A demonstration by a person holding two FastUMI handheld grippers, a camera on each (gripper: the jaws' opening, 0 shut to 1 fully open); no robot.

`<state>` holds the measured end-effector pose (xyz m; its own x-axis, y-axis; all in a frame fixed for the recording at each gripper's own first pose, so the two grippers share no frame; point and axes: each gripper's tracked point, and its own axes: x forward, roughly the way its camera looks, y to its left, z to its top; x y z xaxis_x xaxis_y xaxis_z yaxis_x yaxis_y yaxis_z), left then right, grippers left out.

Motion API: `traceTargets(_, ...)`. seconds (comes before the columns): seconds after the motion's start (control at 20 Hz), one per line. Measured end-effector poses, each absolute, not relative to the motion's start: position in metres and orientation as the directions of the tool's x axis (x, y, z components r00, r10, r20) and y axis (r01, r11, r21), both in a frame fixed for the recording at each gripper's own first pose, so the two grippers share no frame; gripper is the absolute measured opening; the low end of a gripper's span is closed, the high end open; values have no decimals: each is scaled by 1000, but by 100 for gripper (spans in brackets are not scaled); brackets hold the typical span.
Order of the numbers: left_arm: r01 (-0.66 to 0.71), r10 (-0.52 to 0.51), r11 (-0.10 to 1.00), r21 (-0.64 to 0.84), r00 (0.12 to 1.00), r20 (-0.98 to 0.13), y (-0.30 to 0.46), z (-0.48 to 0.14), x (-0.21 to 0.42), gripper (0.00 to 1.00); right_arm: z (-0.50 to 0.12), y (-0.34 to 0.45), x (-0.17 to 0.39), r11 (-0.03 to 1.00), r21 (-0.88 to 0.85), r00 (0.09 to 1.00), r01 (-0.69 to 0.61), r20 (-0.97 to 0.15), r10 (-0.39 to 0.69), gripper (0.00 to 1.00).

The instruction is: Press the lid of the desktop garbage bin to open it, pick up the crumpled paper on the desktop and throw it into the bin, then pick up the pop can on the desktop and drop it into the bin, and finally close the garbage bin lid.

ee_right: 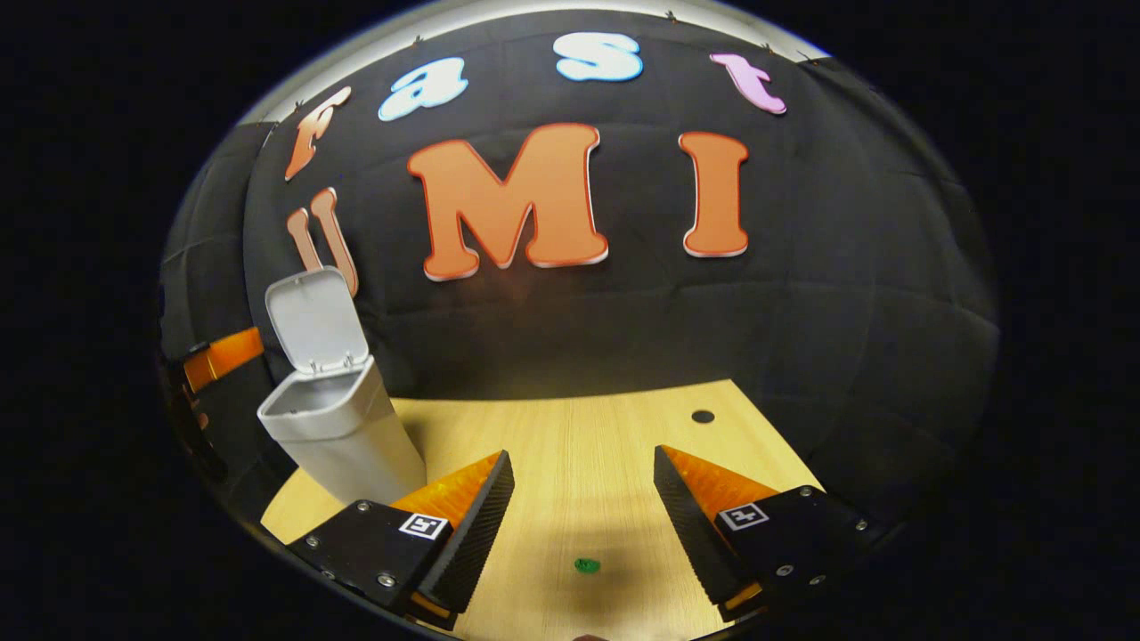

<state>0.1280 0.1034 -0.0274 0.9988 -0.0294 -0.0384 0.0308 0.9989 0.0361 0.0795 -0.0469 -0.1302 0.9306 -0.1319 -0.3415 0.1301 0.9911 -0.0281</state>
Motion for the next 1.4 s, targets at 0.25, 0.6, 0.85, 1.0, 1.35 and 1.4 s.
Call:
traceTargets(0.25,35,-32,999,33,997,-76,111,-49,130,97,-212,-61,80,985,-84,846,149,-505,-171,95)
traceTargets(0.6,49,-40,996,72,991,-125,123,-75,136,96,-315,-59,84,985,-133,713,115,-679,-174,95)
traceTargets(0.85,35,-24,997,67,987,-161,137,-89,142,96,-369,-53,80,987,-123,590,100,-792,-159,95)
traceTargets(1.0,16,-3,997,71,984,-180,149,-99,143,97,-372,-53,78,987,-130,555,97,-816,-162,95)
traceTargets(1.35,-28,36,999,39,973,-228,170,-119,148,99,-365,-56,75,989,-133,487,71,-860,-150,83)
traceTargets(1.4,-28,37,999,42,971,-235,170,-120,149,96,-363,-56,75,989,-136,476,63,-867,-150,77)
